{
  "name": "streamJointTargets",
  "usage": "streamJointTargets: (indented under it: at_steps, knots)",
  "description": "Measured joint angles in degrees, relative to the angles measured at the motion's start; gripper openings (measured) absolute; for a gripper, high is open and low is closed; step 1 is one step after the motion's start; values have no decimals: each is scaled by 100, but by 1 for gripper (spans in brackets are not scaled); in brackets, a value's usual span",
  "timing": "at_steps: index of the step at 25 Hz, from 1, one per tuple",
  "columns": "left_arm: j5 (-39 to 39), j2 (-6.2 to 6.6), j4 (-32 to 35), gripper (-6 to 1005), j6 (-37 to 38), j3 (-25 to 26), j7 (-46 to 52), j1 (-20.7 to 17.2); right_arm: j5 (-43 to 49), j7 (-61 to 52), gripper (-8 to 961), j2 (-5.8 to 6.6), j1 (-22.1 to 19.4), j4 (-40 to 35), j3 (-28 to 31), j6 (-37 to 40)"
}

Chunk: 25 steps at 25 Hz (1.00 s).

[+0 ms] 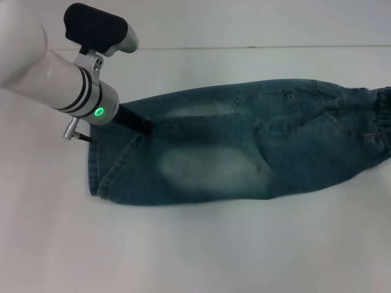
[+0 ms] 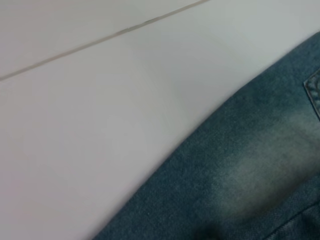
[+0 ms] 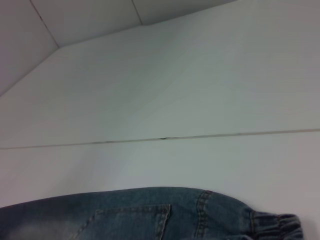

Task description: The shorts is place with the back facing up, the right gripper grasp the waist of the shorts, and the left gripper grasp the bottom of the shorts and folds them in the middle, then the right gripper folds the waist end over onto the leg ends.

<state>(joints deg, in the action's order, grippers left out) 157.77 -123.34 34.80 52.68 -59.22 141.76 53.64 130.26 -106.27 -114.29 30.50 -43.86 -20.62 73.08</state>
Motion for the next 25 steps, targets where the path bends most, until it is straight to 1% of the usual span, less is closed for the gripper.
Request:
streamJointTargets:
  at_steps: [4, 9, 14, 19, 25]
  knots:
    - [0, 42, 142, 48, 57, 101, 36, -75, -27, 0, 79, -6, 11, 0, -4, 110]
    - [6, 124, 246, 47, 126, 248, 136, -191, -64, -1, 80, -14, 54, 1, -10, 156]
    - [218, 181, 372, 47, 120, 280, 420, -368, -67, 1, 81, -23, 129, 69, -68, 161]
    - [586, 207, 582, 47, 161, 273, 778, -494, -71, -3, 82, -37, 236, 92, -287, 127]
    - [598, 274, 632, 46, 217, 280, 804, -550, -63, -34, 83, -39, 375, 234, -472, 58]
